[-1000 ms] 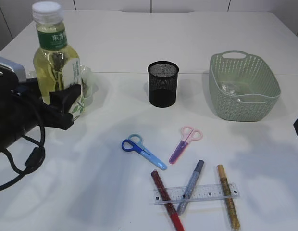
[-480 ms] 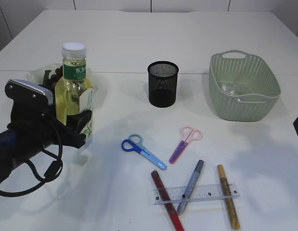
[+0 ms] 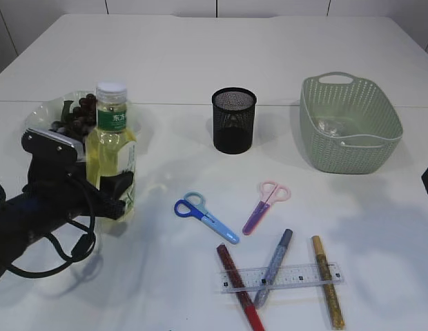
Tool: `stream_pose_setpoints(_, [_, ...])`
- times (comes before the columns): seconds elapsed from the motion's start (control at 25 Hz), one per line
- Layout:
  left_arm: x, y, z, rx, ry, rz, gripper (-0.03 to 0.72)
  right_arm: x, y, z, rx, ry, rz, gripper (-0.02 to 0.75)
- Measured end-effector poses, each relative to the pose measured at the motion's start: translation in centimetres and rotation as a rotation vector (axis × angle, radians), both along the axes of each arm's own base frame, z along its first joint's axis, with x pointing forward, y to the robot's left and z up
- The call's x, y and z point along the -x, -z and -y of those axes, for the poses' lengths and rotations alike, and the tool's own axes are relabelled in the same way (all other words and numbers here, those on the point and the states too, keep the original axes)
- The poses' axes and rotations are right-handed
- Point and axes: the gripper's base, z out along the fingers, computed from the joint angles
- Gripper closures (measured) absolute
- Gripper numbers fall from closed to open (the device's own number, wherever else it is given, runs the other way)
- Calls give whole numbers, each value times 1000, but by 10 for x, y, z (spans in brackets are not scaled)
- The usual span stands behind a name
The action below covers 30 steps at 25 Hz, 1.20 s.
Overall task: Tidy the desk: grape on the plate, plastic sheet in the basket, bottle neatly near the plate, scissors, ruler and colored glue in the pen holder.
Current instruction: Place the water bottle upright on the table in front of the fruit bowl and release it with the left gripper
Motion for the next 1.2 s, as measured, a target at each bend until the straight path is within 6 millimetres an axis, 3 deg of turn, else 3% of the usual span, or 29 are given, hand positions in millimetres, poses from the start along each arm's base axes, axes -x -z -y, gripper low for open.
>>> stream_pose_setpoints(0.76, [-9, 15, -15, 21, -23, 48, 251, 0, 0, 0, 1, -4, -1, 174])
stream_pose_setpoints(1.04, [-9, 15, -15, 20, -19, 48, 179, 1, 0, 0, 2, -6, -13, 174])
stream_pose_setpoints(1.2, [-9, 13, -14, 19, -11, 50, 174, 2, 1, 0, 2, -7, -17, 174])
